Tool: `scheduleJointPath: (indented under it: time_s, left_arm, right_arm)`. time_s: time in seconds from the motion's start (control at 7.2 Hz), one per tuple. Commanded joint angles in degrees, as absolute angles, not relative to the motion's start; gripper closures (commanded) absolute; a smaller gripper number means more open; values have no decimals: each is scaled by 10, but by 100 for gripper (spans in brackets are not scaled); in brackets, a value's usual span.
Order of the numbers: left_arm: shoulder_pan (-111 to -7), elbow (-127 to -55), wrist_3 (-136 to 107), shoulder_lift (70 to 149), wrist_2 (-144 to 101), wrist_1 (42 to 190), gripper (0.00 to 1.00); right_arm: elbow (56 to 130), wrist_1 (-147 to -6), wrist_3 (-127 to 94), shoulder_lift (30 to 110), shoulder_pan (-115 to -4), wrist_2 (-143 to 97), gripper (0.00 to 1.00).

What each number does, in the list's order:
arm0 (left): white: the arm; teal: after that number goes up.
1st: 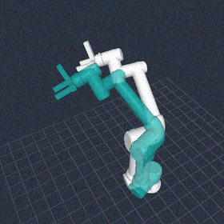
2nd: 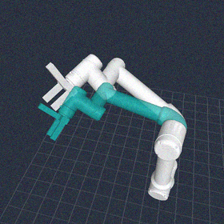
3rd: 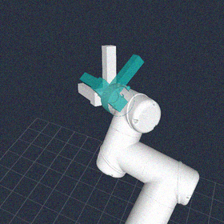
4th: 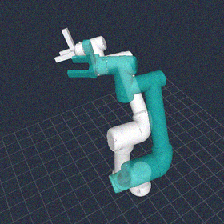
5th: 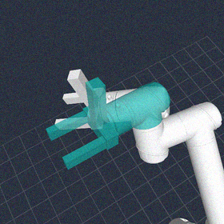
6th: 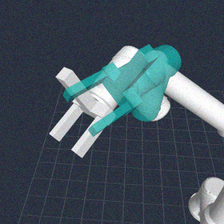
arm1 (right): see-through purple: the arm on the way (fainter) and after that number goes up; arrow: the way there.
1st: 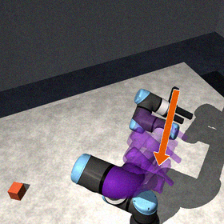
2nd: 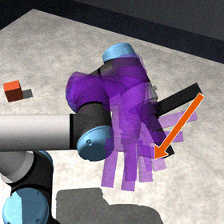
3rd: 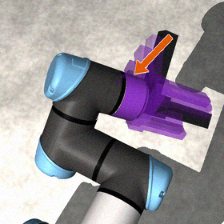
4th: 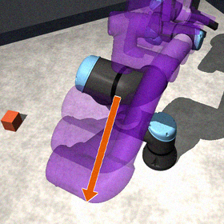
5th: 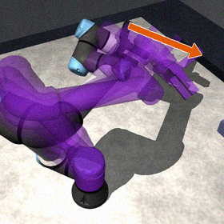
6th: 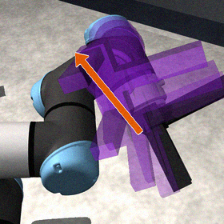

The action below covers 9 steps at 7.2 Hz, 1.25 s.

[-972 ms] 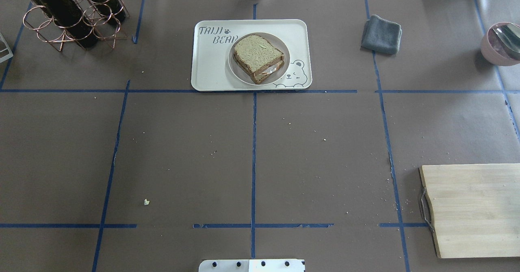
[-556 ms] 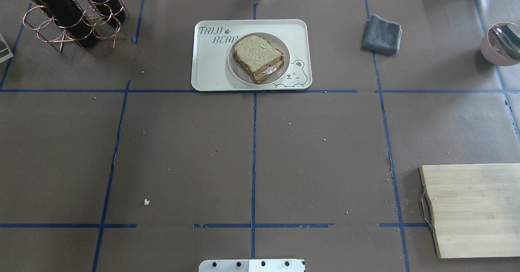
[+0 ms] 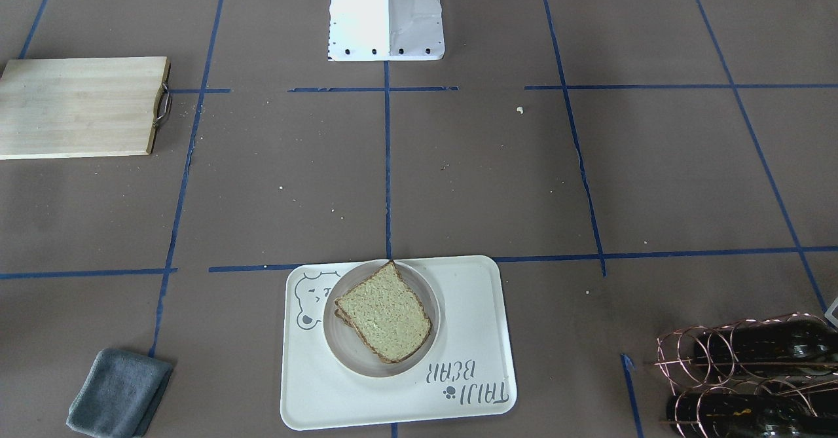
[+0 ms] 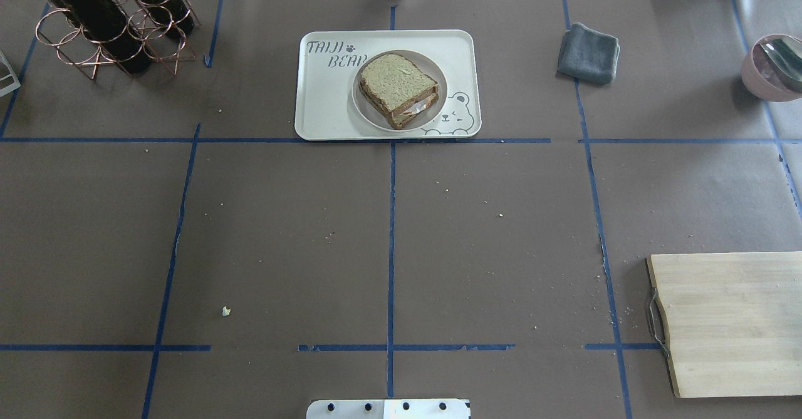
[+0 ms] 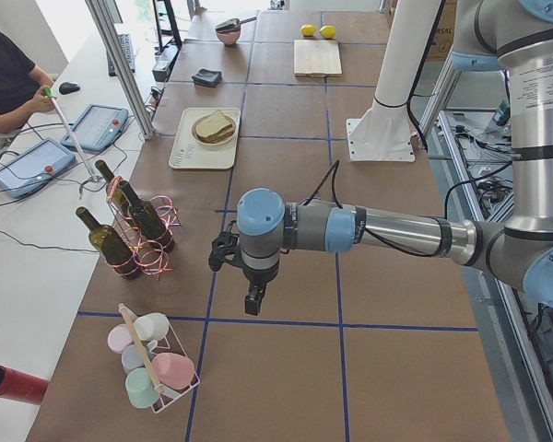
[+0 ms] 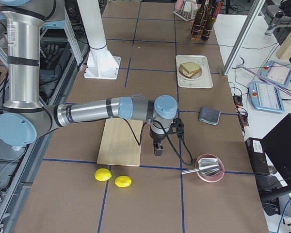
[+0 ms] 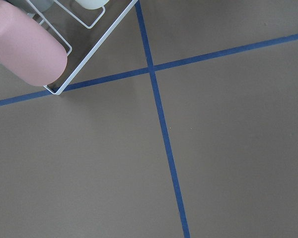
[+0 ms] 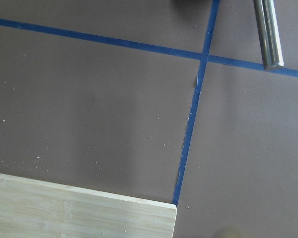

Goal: Make sandwich and place on tray

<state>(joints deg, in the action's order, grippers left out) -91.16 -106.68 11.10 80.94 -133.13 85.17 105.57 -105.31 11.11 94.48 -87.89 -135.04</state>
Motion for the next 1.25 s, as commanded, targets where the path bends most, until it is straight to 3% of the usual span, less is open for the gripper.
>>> scheduleJointPath:
  time_s: [0.0,0.42,1.11]
  left_arm:
    - [-904,-1036,113,831,-1331,851,0]
    - [-896,-1022,113,836,-1326,836,0]
    - [-904,-1067,114,805,-1331,789,0]
  right_arm:
    - [1056,-1053,112,945,-875,-1348,0]
    - [1049,-1053,107,946,-857,-1347,0]
    - [1022,-991,74,954,-848,-1348,0]
